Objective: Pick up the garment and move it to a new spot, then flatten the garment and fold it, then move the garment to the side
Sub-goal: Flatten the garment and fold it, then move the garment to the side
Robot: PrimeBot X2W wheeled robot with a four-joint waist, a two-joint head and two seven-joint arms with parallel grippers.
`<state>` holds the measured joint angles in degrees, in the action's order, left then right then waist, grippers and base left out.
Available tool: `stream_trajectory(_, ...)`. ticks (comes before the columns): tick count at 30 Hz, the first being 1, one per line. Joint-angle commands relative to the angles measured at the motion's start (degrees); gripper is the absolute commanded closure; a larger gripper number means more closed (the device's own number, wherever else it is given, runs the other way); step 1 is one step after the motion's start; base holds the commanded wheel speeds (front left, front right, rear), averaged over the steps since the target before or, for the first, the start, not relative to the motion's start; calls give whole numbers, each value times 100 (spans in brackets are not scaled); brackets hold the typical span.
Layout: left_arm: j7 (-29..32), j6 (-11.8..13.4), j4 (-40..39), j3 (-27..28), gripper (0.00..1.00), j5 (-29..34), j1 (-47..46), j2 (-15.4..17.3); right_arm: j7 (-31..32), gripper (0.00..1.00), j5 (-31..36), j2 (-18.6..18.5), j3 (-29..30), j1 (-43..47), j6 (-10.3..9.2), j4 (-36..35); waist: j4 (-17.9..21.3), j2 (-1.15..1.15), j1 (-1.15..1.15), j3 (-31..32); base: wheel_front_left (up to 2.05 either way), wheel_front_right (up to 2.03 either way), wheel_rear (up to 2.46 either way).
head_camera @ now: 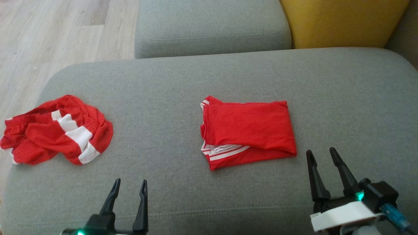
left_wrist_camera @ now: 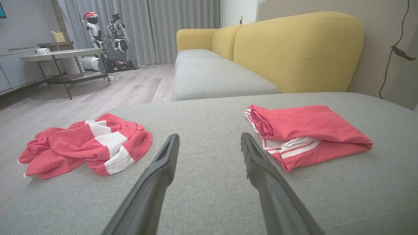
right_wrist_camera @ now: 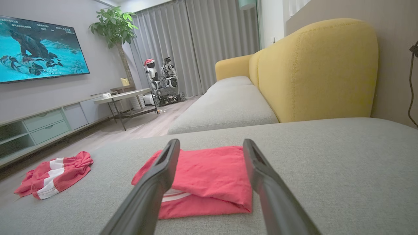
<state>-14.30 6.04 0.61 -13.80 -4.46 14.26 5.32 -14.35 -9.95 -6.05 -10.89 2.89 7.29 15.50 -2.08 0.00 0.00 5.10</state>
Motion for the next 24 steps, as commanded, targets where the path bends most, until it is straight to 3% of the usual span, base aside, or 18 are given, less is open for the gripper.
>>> stream_trajectory(1, -70, -27, -148, 239, 0, 57, -155, -70, -64, 0, -34, -51, -136, -132, 20, -159, -17, 0, 0, 12, 0, 0, 0)
stream_trajectory(24, -70, -191, -34, 324, 0, 215, -173, -177, -64, 0, -38, -34, -280, -246, 20, -16, -162, 0, 0, -24, 0, 0, 0)
